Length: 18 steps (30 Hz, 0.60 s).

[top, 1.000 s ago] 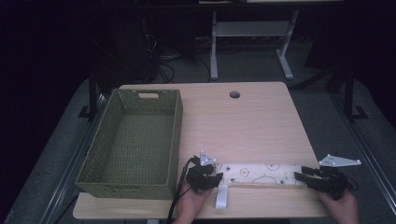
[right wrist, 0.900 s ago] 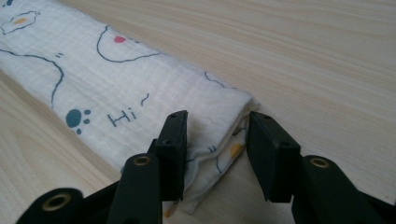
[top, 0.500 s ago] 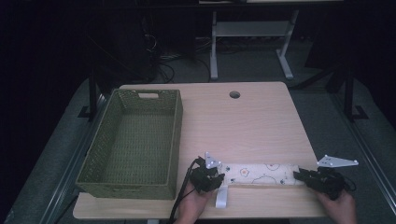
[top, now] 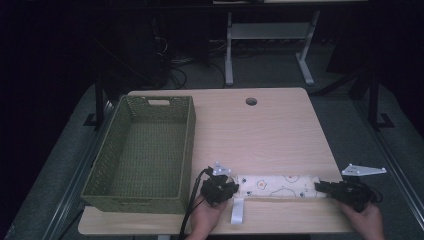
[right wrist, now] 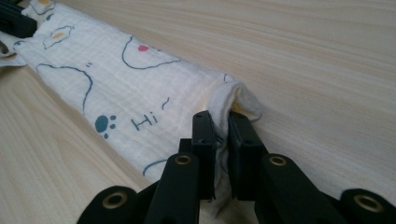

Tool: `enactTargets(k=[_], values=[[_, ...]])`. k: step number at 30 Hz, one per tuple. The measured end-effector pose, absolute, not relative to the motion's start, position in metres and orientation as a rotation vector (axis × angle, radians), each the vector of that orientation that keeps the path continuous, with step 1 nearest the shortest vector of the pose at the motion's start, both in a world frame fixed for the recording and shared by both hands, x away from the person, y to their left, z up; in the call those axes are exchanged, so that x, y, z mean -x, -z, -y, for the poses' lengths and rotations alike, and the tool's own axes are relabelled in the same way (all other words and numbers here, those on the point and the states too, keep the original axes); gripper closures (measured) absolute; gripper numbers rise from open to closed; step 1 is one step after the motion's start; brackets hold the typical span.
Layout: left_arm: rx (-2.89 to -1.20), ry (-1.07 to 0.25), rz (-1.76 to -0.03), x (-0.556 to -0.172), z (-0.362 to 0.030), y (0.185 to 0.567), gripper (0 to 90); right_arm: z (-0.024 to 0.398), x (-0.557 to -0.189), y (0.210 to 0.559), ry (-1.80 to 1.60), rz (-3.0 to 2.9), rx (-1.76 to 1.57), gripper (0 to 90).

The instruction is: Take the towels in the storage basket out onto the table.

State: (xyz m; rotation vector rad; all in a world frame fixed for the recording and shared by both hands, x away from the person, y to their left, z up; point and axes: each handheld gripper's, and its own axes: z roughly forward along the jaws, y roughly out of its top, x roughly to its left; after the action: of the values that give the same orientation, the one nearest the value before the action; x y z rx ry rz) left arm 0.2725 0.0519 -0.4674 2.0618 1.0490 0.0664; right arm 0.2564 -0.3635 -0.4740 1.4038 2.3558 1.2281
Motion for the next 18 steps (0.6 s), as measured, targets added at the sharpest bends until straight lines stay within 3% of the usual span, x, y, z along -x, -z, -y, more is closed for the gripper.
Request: enactTargets(k=[18], values=[[-1.958,-0.030,-1.010,-0.261,-0.058,0.441,82.5,0.364,-0.274,0.444,-1.350,-2.356,-1.341,81.9]])
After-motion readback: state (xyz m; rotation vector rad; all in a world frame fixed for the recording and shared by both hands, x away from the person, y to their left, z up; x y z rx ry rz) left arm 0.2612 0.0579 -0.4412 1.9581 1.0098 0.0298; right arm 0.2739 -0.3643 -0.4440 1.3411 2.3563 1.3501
